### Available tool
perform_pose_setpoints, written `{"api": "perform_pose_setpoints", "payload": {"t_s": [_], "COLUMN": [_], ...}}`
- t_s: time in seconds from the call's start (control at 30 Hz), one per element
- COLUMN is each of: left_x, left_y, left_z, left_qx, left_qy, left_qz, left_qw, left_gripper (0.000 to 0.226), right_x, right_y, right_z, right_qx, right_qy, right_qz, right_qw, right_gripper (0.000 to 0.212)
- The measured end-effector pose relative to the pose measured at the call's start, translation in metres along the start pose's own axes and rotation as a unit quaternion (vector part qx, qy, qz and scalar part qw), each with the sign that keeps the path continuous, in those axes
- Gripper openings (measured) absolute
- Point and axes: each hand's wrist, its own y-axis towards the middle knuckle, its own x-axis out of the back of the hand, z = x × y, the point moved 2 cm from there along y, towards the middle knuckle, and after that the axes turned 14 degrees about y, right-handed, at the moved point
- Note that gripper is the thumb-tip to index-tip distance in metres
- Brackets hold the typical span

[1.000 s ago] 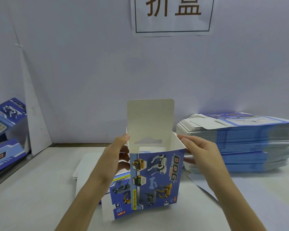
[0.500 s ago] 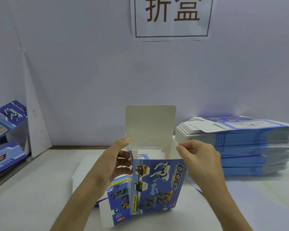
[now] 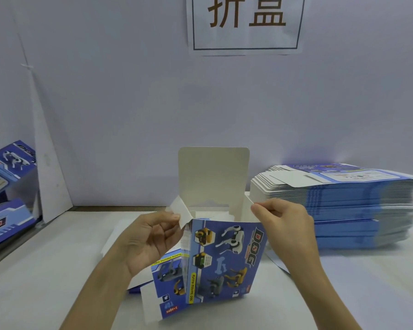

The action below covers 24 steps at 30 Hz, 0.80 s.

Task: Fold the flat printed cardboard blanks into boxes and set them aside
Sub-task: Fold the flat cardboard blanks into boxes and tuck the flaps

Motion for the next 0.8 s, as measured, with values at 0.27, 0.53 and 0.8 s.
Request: {"api": "perform_pose_setpoints", "payload": {"t_s": [0.27,0.53,0.8], "left_x": [-0.004,-0.001,-0.006], "left_y": [-0.003,-0.017,-0.011], "left_z": [0.005,-0.006,0.009], "left_qx": [-0.012,-0.145,-0.184], "left_qy": [0.194,0.427,0.450], "left_qz": [-0.028,0.010,0.009], "left_qw": [0.981,0.892,0.874], "left_gripper": [0.039,0.084,0.057], "right_x": [-0.003,-0.010,-0.001], "right_y": [-0.004,-0.005,-0.005], "right_z": [0.001,0.006,0.014], "right_qx": [-0.008,-0.019,0.019], "right_qy": [0.036,0.085,0.093], "right_qz": [0.008,0.043,-0.012], "right_qw": [0.999,0.995,0.995], "right_gripper": [0.023,0.013,0.043]}}
